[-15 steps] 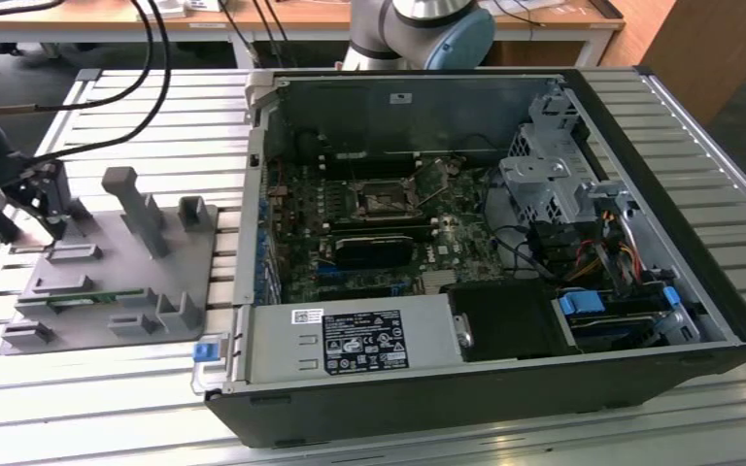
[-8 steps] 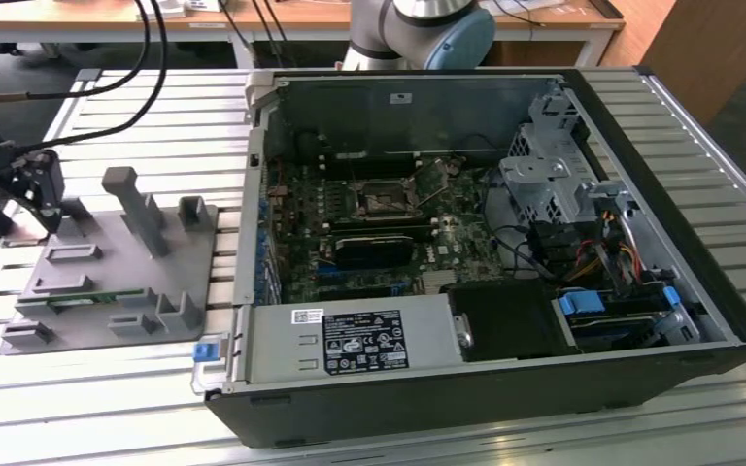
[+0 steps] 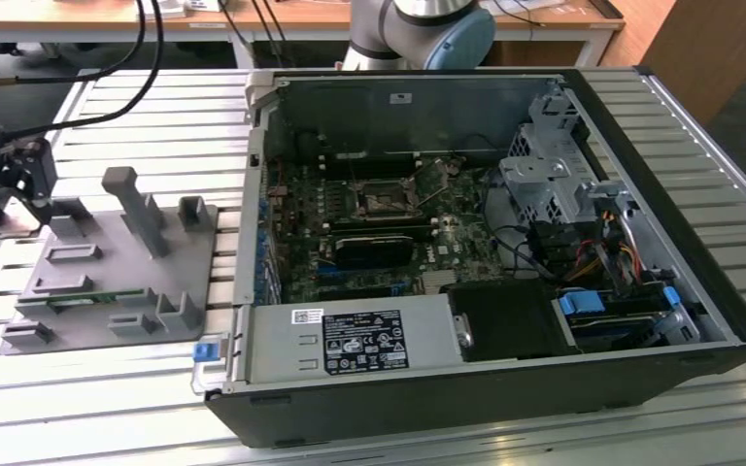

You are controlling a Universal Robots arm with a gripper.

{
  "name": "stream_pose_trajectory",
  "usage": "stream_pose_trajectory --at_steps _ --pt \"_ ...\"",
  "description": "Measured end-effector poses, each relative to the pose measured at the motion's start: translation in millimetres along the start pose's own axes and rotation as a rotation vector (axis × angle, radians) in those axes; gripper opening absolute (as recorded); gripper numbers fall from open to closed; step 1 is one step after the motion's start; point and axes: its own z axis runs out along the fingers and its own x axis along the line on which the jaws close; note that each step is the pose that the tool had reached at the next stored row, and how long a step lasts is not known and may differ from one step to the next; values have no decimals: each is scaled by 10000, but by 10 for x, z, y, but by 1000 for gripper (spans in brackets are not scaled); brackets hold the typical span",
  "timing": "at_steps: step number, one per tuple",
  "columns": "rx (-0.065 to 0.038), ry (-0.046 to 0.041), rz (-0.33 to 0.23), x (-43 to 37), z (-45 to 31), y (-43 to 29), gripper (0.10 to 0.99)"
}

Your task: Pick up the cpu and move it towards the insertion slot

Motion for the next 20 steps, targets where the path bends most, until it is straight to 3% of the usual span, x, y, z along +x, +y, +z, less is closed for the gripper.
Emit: stream_pose_trajectory --at_steps 20 --pt "1 1 0 2 -332 6 529"
